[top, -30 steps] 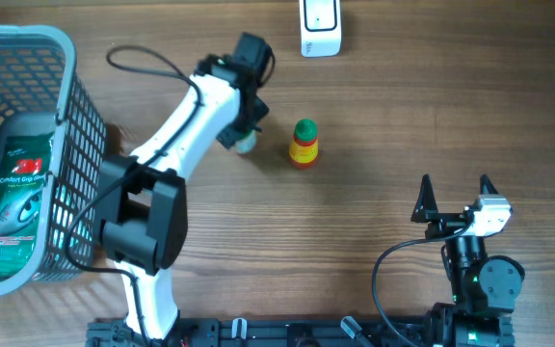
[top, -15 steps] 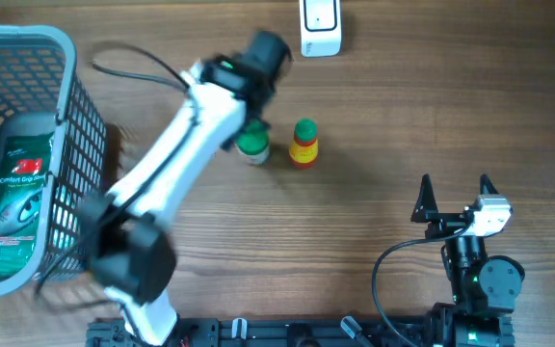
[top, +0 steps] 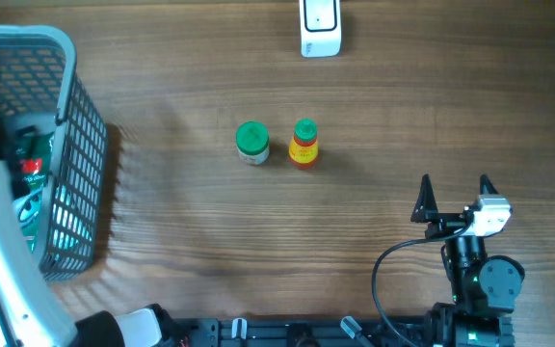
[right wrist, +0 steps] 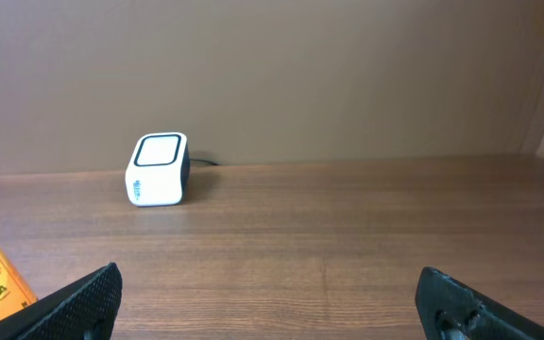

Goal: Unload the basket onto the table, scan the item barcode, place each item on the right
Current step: 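Carry the green-lidded jar to the table beside the bottle, then reach into the basket and grasp the green 3M glove pack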

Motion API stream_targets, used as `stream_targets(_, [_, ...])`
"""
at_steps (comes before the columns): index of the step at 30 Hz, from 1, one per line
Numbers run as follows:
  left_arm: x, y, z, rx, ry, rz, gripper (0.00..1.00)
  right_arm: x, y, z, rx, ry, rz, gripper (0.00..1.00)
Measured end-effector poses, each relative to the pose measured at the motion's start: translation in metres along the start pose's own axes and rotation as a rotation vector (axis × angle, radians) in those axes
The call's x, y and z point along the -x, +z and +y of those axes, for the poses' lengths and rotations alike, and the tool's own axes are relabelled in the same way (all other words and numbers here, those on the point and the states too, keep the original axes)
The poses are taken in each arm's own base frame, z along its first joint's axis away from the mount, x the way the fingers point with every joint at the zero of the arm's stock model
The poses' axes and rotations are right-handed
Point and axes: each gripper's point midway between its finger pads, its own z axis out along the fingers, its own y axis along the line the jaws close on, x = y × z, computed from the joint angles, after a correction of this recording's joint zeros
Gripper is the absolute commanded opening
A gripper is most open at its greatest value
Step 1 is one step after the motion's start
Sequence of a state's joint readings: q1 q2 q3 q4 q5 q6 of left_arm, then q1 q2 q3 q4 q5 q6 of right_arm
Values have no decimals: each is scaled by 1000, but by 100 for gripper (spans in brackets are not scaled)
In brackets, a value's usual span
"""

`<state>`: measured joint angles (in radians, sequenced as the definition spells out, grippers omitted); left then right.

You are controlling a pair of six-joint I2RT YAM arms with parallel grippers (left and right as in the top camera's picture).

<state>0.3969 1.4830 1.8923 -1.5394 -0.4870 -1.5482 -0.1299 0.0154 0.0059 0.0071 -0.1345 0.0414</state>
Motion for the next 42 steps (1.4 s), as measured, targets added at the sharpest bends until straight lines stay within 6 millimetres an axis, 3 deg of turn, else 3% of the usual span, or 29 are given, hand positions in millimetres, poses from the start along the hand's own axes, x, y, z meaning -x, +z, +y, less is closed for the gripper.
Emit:
stream_targets(5, [18,57,17,142,-179,-17,100,0,0,0,0,0,0,100])
stream_targets(9, [15,104,36,254,-238,-1,100,0,0,0,0,0,0,100])
stream_targets(12, [2,133,40,262,-266,32,100,0,0,0,0,0,0,100])
stream_targets(15, [-23,169,48,272,-277,88,100,0,0,0,0,0,0,100])
stream_targets(19, [-53,210,79,348,-260,134,100,0,0,0,0,0,0,100])
stream_targets(27, [-70,237,97,384,-250,149,100,0,0,0,0,0,0,100])
stream_targets(32, [-65,242,94,371,-246,111,100,0,0,0,0,0,0,100])
stream_targets(42, [-60,266,62,230,-214,77,91,0,0,0,0,0,0,100])
